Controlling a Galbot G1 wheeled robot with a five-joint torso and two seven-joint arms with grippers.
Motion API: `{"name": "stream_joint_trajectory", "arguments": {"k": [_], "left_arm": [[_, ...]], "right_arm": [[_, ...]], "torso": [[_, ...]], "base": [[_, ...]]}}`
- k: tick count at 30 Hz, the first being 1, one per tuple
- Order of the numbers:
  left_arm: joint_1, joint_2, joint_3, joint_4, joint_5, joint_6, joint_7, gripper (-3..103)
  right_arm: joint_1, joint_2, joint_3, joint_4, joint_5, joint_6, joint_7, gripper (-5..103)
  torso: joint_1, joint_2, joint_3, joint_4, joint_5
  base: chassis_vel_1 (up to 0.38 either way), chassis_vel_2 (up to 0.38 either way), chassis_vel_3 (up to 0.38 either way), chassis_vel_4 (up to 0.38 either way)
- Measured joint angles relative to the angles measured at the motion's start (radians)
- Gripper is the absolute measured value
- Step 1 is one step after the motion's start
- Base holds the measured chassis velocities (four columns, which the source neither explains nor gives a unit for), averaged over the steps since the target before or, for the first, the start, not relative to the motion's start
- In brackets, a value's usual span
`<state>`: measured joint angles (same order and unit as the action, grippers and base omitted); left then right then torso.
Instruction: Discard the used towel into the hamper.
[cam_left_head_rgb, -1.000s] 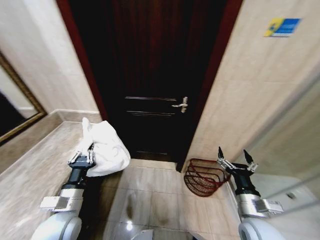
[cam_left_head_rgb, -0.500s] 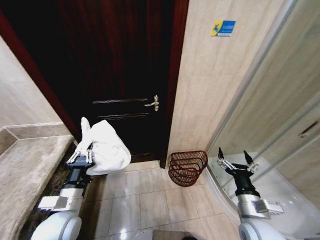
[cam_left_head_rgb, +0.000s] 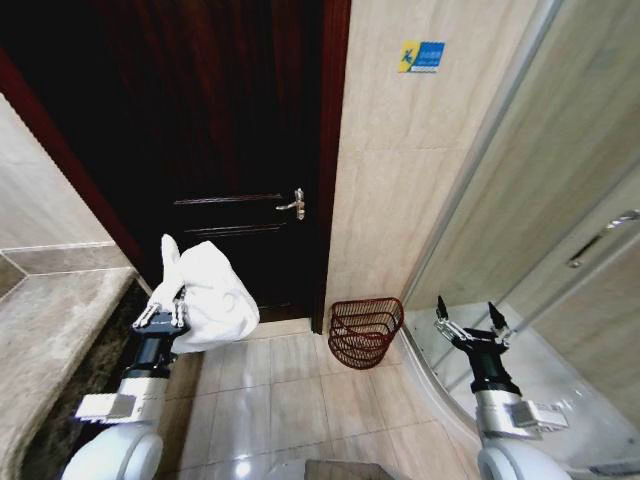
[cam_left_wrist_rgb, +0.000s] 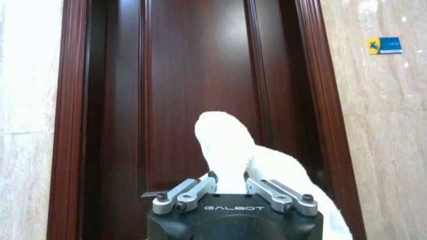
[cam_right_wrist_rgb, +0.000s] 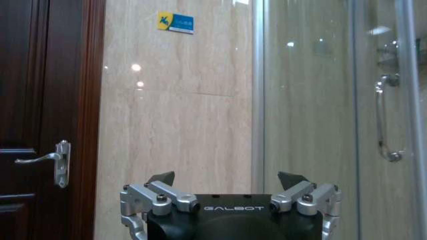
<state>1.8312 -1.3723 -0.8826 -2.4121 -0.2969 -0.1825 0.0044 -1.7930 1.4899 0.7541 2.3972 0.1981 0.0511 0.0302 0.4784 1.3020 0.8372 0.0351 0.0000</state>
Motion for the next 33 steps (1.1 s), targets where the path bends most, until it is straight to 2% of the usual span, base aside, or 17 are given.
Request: {"name": "stream_joint_trajectory", "arguments": {"k": [7, 17, 33], "left_arm": [[-0.001, -0.001, 0.002, 0.003, -0.001, 0.000, -0.001, 7], [0.003, -0.003, 0.000, 0.005, -0.001, -0.008, -0.002, 7], [0.012, -0.006, -0.001, 0.009, -0.002, -0.025, -0.002, 7]], "right_arm": [[0.000, 0.001, -0.001, -0.009, -0.002, 0.009, 0.002, 100], [0.002, 0.000, -0.004, -0.008, -0.001, -0.018, 0.016, 100], [0.001, -0.001, -0.005, -0.004, -0.007, -0.020, 0.017, 100]], "torso": [[0.000, 0.000, 0.000, -0.0002, 0.0001], [0.000, 0.000, 0.000, -0.0001, -0.0001], [0.000, 0.000, 0.000, -0.0001, 0.0000]], "base": [[-0.054, -0.089, 0.043, 0.085], [0.000, 0.000, 0.000, 0.000], [-0.036, 0.036, 0.035, -0.036]]}}
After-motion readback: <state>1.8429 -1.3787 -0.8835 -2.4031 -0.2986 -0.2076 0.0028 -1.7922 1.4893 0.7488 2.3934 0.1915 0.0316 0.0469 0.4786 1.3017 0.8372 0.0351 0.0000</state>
